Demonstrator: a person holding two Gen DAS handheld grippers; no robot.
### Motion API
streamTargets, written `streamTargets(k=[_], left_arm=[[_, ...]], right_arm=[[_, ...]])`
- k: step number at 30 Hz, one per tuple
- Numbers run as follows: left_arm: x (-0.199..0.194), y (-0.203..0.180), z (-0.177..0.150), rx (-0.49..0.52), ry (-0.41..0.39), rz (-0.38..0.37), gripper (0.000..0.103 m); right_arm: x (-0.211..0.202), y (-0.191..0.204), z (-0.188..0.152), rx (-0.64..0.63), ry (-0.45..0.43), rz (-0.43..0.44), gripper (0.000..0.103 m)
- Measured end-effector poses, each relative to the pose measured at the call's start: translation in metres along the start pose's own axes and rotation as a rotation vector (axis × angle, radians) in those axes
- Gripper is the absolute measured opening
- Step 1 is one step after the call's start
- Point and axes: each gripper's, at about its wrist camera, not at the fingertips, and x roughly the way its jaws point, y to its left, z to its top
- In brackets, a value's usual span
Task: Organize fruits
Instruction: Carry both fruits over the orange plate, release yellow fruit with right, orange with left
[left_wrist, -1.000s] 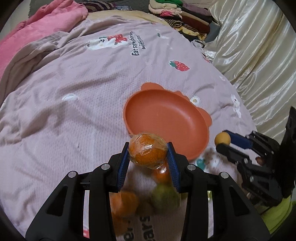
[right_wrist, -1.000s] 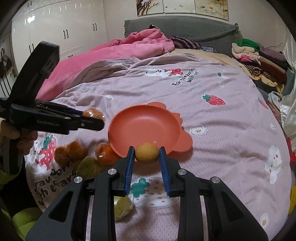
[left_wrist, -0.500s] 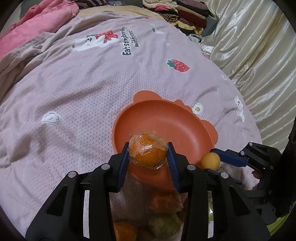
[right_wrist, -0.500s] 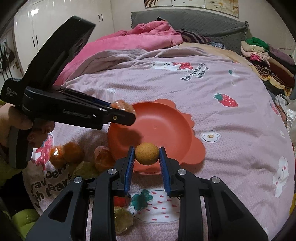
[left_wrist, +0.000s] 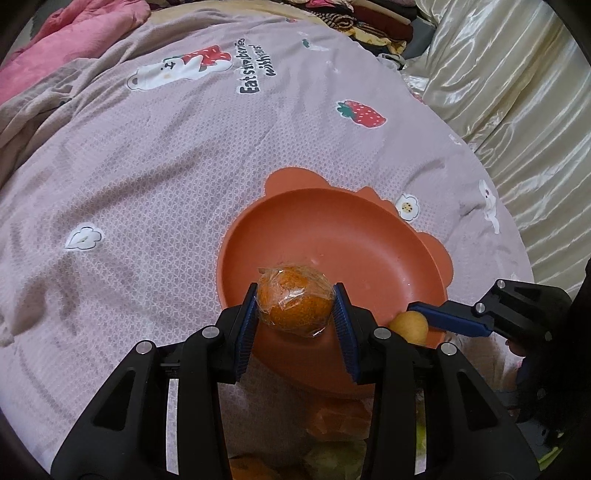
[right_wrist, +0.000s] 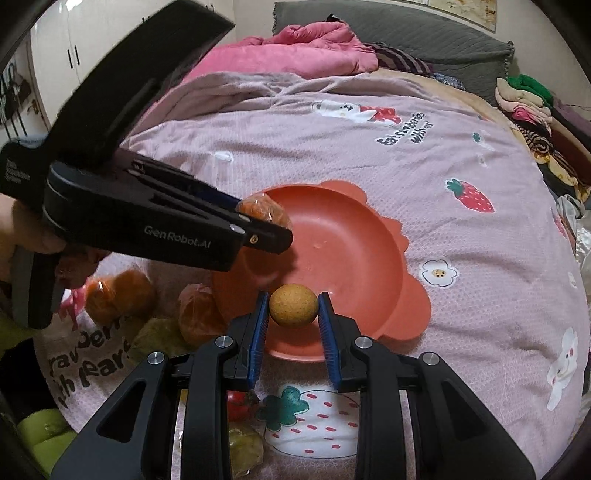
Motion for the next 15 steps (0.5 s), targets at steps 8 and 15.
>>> streamTargets(k=[8,15], left_arm=[[0.001,0.0015,-0.0001,-0.005,0.005,0.001,0.031],[0.0021,0.0007,-0.0006,-0.004,0.007,0.0,0.031]], right_arm=[[0.0042,0.0005,0.0024,-0.005,0.015,-0.002,0.026],[0.0048,0.0007,0.0025,-0.007,0.019,-0.005,0.026]])
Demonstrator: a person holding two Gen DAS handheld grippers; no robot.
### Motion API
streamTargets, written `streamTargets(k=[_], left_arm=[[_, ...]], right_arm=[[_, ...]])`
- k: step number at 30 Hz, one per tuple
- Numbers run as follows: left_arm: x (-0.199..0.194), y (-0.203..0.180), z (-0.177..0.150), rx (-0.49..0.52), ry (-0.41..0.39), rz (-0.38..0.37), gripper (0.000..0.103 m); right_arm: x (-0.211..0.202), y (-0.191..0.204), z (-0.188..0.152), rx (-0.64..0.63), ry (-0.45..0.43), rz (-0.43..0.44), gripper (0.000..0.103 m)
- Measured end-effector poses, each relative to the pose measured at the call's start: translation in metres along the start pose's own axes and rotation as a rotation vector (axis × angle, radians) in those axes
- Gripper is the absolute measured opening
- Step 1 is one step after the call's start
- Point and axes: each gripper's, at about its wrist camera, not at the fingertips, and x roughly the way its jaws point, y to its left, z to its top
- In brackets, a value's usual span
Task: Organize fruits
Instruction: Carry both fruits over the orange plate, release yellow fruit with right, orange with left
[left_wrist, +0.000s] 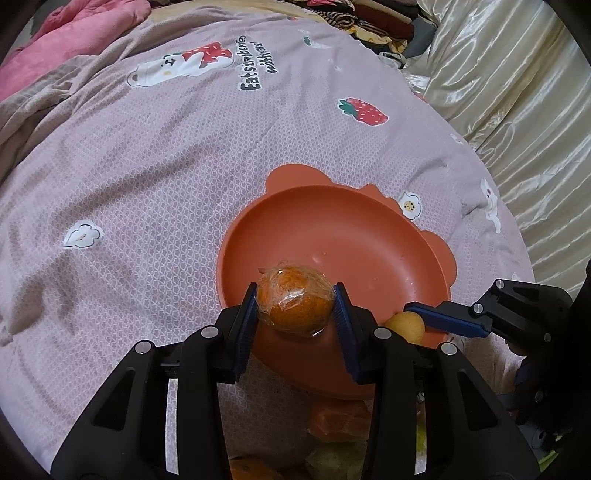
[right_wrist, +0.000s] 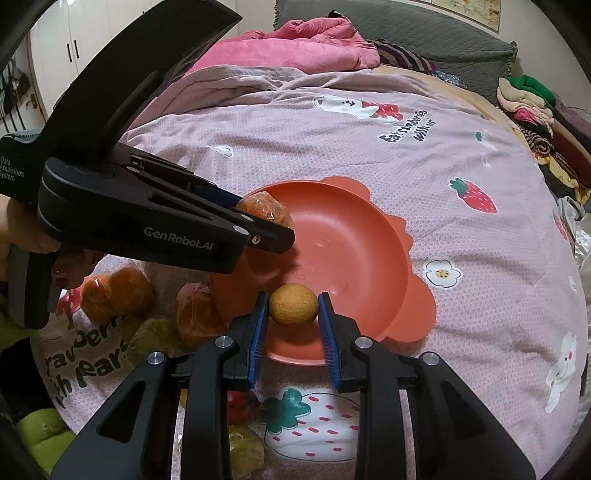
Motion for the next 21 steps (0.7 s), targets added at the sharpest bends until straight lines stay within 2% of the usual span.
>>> streamTargets(k=[21], left_arm=[[-0.011,0.002,0.002,-0.014,-0.037,-0.006,0.032]], right_arm=[[-0.021,0.002,-0.01,0.022,-0.04,0.003,0.027]])
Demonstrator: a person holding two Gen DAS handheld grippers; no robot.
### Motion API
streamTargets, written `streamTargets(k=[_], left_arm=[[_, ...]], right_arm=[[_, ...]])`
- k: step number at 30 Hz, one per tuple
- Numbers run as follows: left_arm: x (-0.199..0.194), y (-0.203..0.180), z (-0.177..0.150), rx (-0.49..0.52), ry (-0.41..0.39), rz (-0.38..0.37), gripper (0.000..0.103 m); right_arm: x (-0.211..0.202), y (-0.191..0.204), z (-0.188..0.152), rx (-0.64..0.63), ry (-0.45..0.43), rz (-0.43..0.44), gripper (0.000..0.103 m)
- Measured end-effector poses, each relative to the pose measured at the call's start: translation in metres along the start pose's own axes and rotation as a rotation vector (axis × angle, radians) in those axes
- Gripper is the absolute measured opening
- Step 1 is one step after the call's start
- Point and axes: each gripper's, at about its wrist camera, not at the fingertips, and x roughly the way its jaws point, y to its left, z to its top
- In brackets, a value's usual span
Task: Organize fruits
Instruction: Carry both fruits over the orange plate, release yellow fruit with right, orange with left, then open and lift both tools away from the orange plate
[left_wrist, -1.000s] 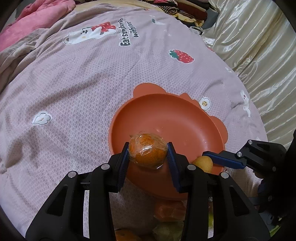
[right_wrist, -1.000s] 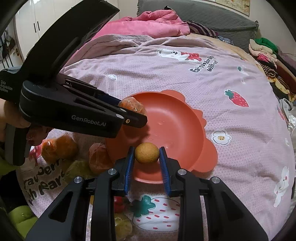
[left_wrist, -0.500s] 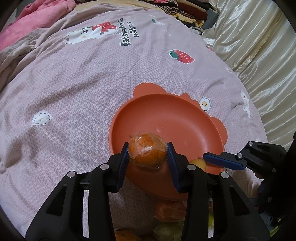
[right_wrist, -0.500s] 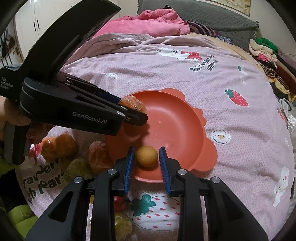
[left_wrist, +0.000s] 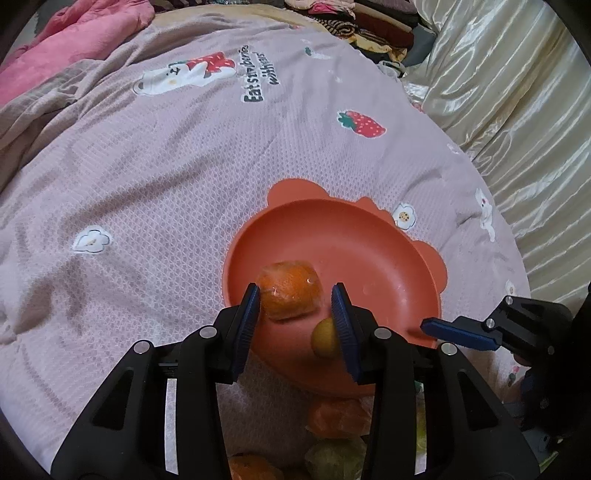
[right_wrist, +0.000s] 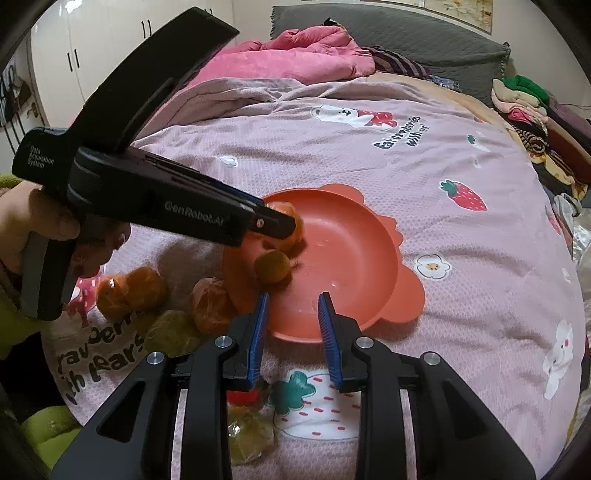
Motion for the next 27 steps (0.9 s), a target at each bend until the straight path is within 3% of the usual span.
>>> streamTargets(k=[23,27], left_arm=[[-0.05,-0.003,-0.018,-0.007,-0.118,0.019,0.048],[-0.06,-0.004,-0.023,-0.012,-0.139,0.022,0.056]], right_arm=[[-0.025,0.005,-0.012,0.032,-0.058,-0.046,0.051],[-0.029,0.004,-0.012,0.038,-0.068,-0.061,0.056]])
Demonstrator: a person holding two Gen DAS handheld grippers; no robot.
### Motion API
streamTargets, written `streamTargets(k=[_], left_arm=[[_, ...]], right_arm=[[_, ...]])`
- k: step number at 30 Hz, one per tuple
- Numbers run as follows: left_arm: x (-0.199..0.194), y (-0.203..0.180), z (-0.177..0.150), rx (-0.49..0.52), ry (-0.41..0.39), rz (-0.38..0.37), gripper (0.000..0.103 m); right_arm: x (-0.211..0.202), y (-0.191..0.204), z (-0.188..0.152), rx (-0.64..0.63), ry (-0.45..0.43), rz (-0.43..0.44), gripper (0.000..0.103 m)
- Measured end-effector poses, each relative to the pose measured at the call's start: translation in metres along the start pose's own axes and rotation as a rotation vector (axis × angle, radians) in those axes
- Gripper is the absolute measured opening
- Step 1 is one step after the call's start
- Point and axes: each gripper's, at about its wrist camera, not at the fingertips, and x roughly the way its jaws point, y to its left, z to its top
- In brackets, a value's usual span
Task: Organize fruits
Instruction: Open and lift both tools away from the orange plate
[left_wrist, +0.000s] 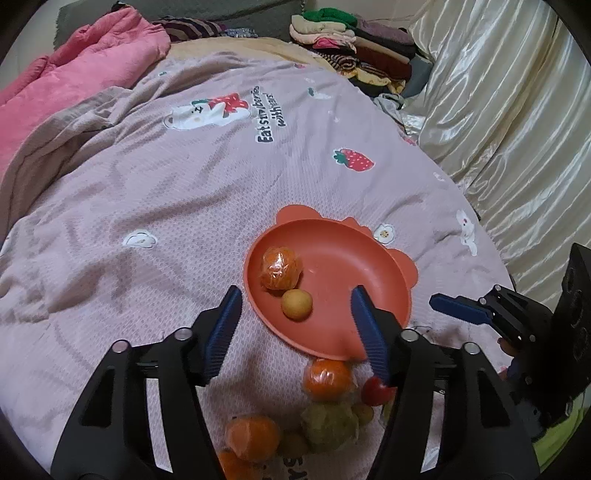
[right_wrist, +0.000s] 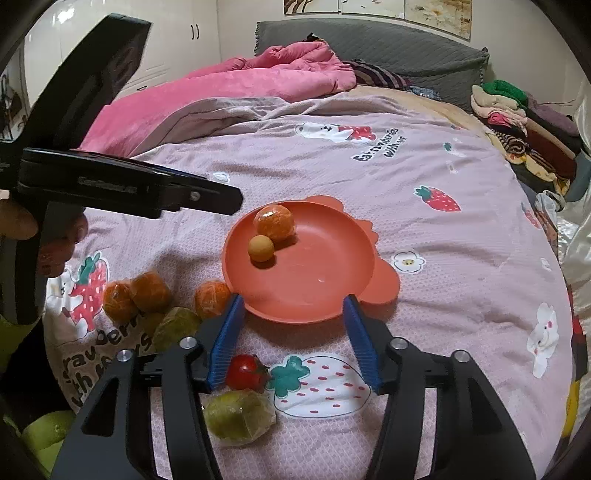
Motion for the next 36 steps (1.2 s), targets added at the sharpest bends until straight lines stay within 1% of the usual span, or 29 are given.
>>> streamTargets(k=[4,7,10,14,19,24,30,36], left_arm=[[-0.012,0.0,-0.006,0.0,-0.026,0.018,0.059],[-0.018,0.001,-0.01,-0.003,-0.035,0.025,0.062],[-0.023,0.003,-0.015,-0.009,-0.041,0.032,0.064],[-0.029,0.006,-0.02,-0.021,-0.05,0.042,0.07],[-0.037,0.011,-0.029,-0.034,-0.056,0.061,0.075],[-0.048,0.018,-0.04,-0.047,-0.062,0.08,0.084],[-0.061,0.029,-0.05,-0.062,-0.071,0.102,0.089],[-0.067,0.035,-0.058,-0.06,-0.074,0.131,0.091]], right_arm=[[-0.005,-0.001,-0.002,0.006,-0.008,-0.008,0.062],[-0.008,0.0,-0.003,0.008,-0.012,-0.012,0.064],[-0.011,0.001,-0.004,0.011,-0.019,-0.019,0.069],[-0.015,0.003,-0.006,0.013,-0.027,-0.024,0.075],[-0.019,0.005,-0.008,0.018,-0.031,-0.03,0.079],[-0.025,0.006,-0.012,0.032,-0.036,-0.039,0.084],[-0.028,0.004,-0.017,0.058,-0.032,-0.049,0.088],[-0.03,0.007,-0.021,0.069,-0.028,-0.054,0.091]])
